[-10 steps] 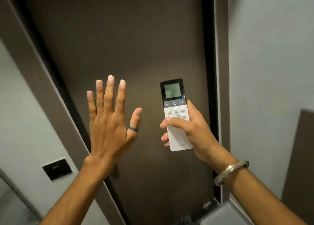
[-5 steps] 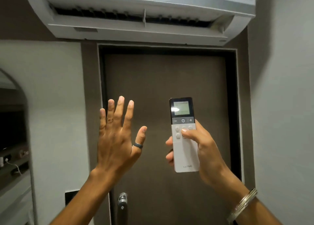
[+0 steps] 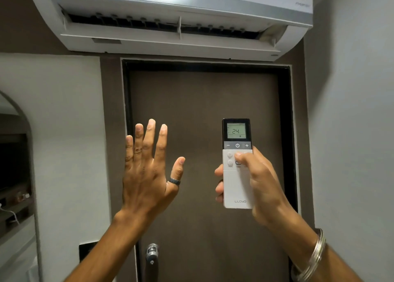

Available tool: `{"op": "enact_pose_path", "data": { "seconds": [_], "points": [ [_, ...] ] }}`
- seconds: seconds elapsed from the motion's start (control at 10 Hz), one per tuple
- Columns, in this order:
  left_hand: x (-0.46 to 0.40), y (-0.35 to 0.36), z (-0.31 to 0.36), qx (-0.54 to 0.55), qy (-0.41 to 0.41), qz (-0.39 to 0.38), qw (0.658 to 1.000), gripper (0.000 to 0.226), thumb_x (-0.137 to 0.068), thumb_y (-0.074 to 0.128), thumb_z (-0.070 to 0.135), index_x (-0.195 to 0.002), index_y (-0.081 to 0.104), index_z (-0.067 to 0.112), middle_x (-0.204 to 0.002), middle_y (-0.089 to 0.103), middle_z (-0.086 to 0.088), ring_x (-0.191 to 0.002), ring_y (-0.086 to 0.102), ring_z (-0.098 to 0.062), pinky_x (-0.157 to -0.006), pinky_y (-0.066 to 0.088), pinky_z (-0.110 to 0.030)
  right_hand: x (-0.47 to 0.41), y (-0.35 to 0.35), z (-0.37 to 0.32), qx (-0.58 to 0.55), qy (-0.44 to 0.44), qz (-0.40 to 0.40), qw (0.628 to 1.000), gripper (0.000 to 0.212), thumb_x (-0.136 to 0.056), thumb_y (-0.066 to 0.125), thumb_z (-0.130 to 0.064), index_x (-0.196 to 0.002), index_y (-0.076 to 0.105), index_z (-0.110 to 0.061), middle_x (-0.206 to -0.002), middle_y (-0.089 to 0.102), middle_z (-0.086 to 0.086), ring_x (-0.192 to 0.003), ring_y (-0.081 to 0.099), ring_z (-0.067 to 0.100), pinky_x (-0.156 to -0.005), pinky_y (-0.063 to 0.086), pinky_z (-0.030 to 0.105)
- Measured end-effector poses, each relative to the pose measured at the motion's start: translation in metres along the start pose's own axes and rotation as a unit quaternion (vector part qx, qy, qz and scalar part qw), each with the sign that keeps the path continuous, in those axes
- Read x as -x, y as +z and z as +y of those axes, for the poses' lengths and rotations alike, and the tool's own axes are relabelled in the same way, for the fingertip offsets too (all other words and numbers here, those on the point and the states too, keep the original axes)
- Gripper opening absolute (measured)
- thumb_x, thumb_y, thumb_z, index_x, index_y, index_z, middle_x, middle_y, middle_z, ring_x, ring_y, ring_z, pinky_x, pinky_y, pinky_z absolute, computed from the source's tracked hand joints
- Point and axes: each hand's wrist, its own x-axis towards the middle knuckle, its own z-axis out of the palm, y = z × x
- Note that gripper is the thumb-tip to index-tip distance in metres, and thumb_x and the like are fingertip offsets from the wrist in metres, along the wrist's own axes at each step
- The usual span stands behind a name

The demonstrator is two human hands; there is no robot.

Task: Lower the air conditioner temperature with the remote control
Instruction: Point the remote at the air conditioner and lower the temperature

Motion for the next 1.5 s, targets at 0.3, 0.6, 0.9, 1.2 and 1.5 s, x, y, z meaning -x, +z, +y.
{"op": "enact_pose_path", "data": {
  "seconds": [0.3,0.6,0.9,1.2,1.5],
  "points": [
    [-0.004,0.01,0.011,0.026,0.003,0.001,1.0,0.079,-0.101,0.04,0.056,-0.165,0.027,0.011,-0.175,0.017,-0.014,-0.164,0.005,-0.031,-0.134,0.003,-0.047,0.002,-0.008,-0.011,0.021,-0.022,-0.025,0.999,0.022,-0.093,0.051,-0.028,-0.109,0.061,-0.018,-0.083,0.076,0.019,-0.054,0.068,0.037,-0.05,0.062,0.043],
    [-0.008,0.02,0.018,0.04,0.005,0.002,0.999,0.081,-0.101,0.04,0.057,-0.165,0.025,0.009,-0.175,0.016,-0.015,-0.164,0.005,-0.031,-0.134,0.003,-0.047,-0.002,-0.013,-0.017,0.043,-0.044,-0.022,0.998,0.021,-0.095,0.05,-0.028,-0.109,0.061,-0.017,-0.082,0.076,0.018,-0.054,0.068,0.035,-0.05,0.061,0.043],
    [-0.007,0.024,0.02,0.046,0.006,0.009,0.999,0.083,-0.101,0.04,0.057,-0.166,0.022,0.01,-0.176,0.014,-0.014,-0.164,0.003,-0.03,-0.134,0.002,-0.047,-0.002,-0.018,-0.017,0.049,-0.044,-0.014,0.998,0.021,-0.092,0.051,-0.03,-0.108,0.061,-0.02,-0.081,0.076,0.017,-0.054,0.068,0.035,-0.049,0.062,0.044],
    [-0.005,0.03,0.023,0.048,0.011,0.011,0.999,0.083,-0.101,0.04,0.057,-0.166,0.021,0.01,-0.176,0.014,-0.014,-0.164,0.003,-0.03,-0.134,0.003,-0.048,-0.002,-0.021,-0.019,0.051,-0.047,-0.014,0.997,0.027,-0.092,0.05,-0.03,-0.114,0.058,-0.015,-0.079,0.076,0.016,-0.053,0.068,0.034,-0.048,0.062,0.042],
    [-0.004,0.03,0.026,0.057,0.013,0.014,0.998,0.082,-0.101,0.038,0.059,-0.166,0.021,0.011,-0.176,0.014,-0.013,-0.164,0.002,-0.028,-0.134,0.0,-0.045,-0.004,-0.024,-0.018,0.053,-0.055,-0.011,0.997,0.023,-0.093,0.05,-0.03,-0.11,0.058,-0.016,-0.076,0.077,0.011,-0.05,0.069,0.03,-0.048,0.062,0.042]
  ]
}}
